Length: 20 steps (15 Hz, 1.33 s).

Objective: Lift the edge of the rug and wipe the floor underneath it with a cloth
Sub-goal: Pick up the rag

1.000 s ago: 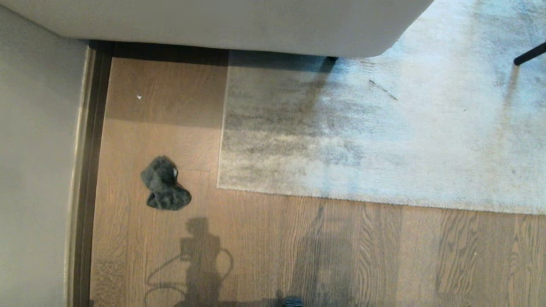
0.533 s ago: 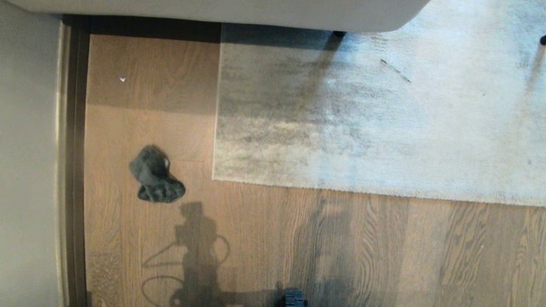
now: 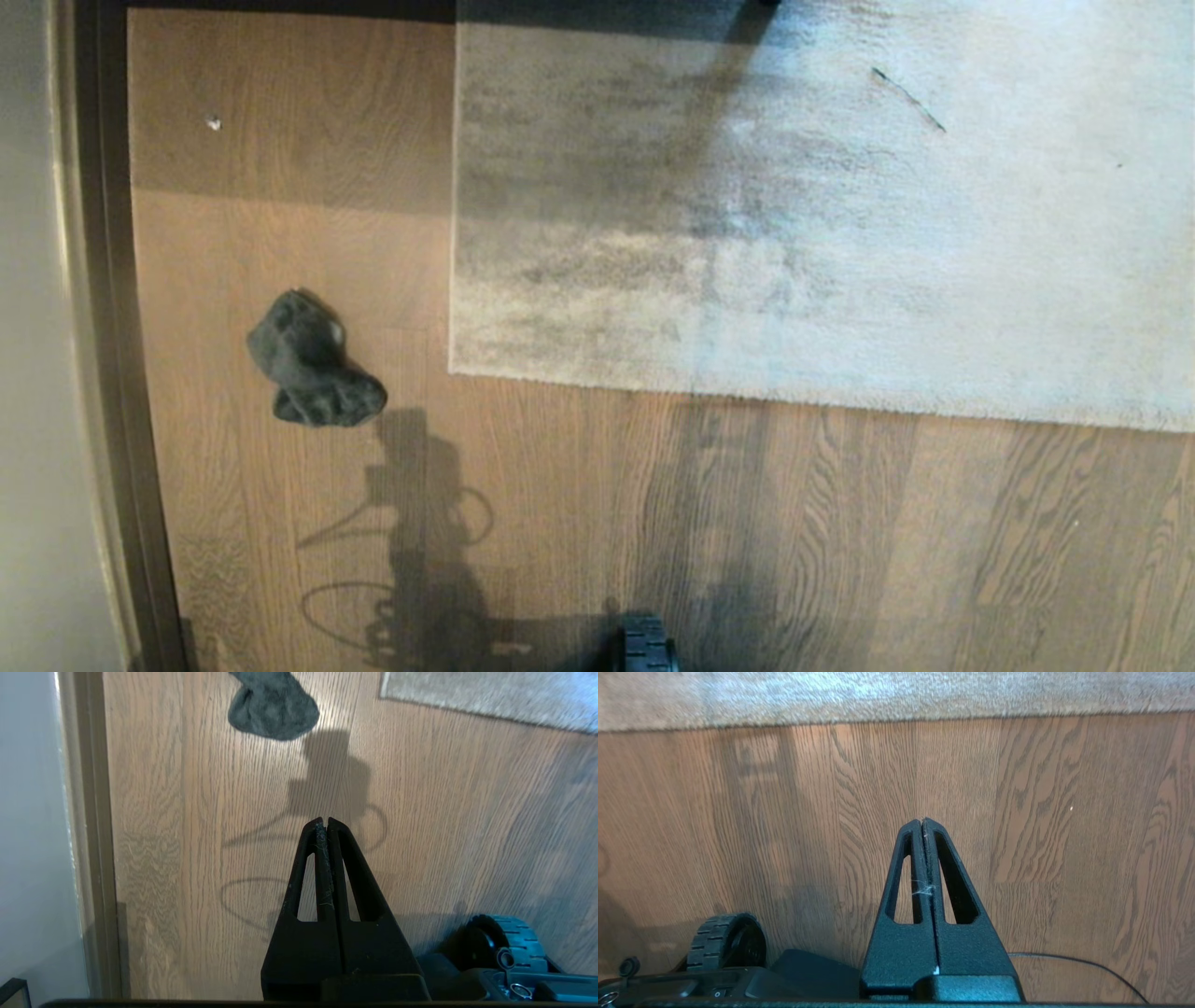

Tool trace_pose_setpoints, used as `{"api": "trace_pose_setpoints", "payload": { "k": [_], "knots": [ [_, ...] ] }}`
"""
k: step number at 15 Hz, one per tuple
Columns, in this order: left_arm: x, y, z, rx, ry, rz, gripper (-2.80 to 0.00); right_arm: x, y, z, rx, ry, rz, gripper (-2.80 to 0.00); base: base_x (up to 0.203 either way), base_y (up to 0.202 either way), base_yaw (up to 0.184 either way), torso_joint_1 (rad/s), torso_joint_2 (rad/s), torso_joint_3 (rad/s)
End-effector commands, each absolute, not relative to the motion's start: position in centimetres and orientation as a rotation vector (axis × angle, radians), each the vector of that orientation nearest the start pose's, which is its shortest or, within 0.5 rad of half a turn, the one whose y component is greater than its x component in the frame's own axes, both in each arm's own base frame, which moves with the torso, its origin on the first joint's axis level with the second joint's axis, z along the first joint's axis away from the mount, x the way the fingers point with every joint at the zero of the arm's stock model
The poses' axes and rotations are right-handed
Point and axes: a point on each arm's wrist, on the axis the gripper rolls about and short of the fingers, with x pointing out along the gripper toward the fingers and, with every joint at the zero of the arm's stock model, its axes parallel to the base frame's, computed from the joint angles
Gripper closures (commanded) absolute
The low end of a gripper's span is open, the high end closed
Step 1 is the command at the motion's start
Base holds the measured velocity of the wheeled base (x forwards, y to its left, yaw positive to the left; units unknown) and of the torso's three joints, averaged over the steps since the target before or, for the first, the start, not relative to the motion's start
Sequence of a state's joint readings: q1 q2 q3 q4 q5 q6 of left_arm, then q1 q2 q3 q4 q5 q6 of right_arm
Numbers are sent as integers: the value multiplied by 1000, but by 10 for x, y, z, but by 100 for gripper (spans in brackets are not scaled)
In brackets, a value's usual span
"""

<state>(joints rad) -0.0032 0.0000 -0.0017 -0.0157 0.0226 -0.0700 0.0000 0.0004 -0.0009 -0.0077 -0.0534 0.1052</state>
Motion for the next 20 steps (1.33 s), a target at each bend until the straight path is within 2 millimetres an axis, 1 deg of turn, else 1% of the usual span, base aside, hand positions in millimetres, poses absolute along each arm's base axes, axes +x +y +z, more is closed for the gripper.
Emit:
{"api": "trace_pose_setpoints", "payload": {
  "k": [1,6,20],
  "knots": [
    [-23,1,77,-71,-18,19,0,-23,-1,77,105,-12,-53,0,0,0,0,7,2,-196],
    [-23,1,77,-69,-18,18,0,-23,-1,76,106,-10,-53,0,0,0,0,3,4,-137],
    [-23,1,77,-71,-18,18,0,-23,-1,76,106,-11,-53,0,0,0,0,0,0,0]
  ]
}}
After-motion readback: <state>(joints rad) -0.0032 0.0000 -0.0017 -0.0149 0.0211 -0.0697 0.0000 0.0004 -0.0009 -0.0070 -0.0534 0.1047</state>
